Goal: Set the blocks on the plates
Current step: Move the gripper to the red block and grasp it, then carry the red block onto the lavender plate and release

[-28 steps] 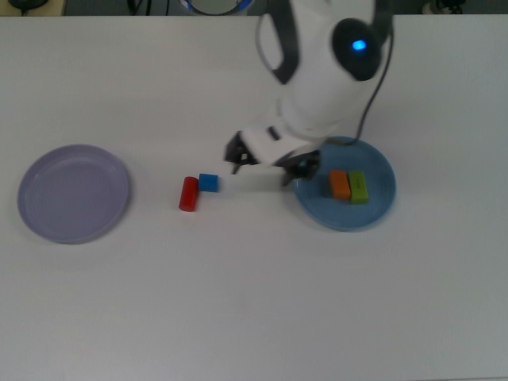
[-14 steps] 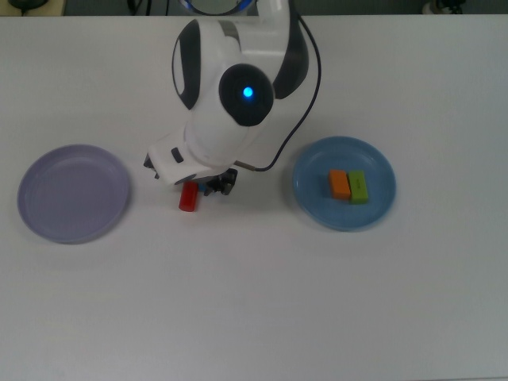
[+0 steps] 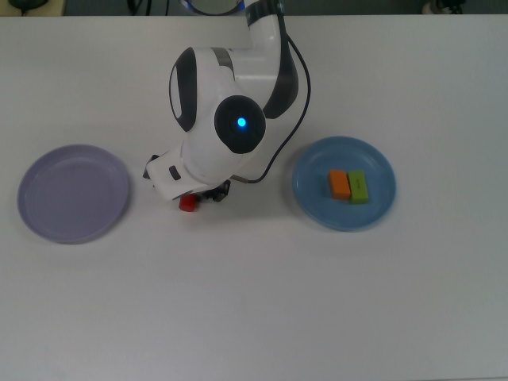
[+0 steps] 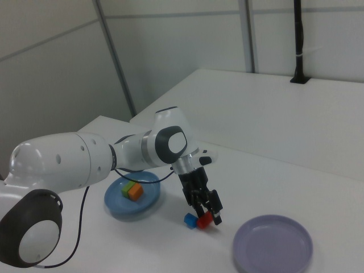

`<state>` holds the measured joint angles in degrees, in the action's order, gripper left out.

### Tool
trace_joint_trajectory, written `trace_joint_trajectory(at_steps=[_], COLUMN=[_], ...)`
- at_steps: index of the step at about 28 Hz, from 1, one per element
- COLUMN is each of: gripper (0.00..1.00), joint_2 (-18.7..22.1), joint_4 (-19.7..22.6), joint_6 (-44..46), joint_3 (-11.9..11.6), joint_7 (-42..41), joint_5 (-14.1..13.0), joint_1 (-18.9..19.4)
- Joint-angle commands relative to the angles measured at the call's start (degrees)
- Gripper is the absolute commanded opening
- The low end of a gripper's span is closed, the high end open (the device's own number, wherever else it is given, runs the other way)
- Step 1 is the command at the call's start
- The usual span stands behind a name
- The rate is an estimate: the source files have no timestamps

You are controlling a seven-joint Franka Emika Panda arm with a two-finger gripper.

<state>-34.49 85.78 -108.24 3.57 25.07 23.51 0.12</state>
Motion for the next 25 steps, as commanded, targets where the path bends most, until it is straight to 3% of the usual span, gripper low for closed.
trace_joint_trajectory(at_steps=[1,3,17,25], gripper=[0.27,0.0,0.0,0.0], joint_2=[-0.1,-0.1,-0.1,1.9], joint_4=[0.7,0.7,0.6,-1.1], joint_6=[-1.7,-1.7,-1.7,-1.7], joint_3=[-0.2,-0.2,-0.1,-0.2], joint_7=[-0.6,-0.6,-0.7,-0.7], joint_5=[0.8,0.8,0.6,-1.6], joint_1=[0.5,0.6,0.6,-2.0])
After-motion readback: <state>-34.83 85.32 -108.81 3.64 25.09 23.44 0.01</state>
